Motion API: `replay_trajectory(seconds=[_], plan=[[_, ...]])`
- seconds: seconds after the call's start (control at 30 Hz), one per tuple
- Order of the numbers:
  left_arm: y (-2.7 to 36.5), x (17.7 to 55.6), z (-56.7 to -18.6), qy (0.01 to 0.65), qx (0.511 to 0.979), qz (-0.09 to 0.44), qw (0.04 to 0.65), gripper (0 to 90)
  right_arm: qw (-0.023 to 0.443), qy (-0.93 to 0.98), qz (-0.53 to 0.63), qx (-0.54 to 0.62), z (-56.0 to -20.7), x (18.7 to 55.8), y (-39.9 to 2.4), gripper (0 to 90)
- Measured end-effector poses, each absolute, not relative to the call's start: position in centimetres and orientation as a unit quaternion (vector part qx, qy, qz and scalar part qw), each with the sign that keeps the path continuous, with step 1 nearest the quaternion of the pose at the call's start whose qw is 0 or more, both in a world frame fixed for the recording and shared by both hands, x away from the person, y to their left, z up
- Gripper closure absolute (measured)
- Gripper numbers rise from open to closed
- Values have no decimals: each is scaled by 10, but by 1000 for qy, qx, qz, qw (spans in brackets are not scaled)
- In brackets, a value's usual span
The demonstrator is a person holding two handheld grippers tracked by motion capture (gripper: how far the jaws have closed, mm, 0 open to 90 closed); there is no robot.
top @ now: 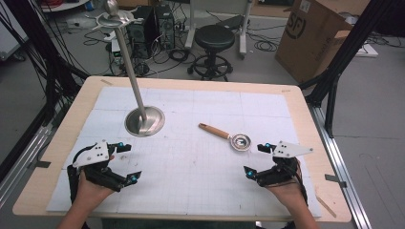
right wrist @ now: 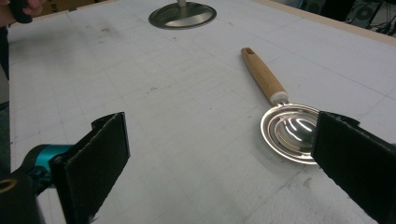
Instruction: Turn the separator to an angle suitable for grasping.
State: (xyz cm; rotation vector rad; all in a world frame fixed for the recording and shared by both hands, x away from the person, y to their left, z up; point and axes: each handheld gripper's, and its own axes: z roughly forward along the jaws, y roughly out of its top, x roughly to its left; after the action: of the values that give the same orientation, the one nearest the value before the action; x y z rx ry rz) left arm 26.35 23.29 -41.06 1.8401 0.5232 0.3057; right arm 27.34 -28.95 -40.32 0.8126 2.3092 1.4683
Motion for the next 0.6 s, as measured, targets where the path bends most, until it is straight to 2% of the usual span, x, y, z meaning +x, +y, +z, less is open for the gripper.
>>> replay_trajectory(seconds=[0.23, 0.6], plan=[[230, 263, -412, 216, 789, 132, 560, 21, 135, 793, 516, 296, -404, 278, -294, 33], [227, 262, -413, 210, 791, 132, 559, 21, 148, 797, 504, 296, -402, 275, -296, 33]])
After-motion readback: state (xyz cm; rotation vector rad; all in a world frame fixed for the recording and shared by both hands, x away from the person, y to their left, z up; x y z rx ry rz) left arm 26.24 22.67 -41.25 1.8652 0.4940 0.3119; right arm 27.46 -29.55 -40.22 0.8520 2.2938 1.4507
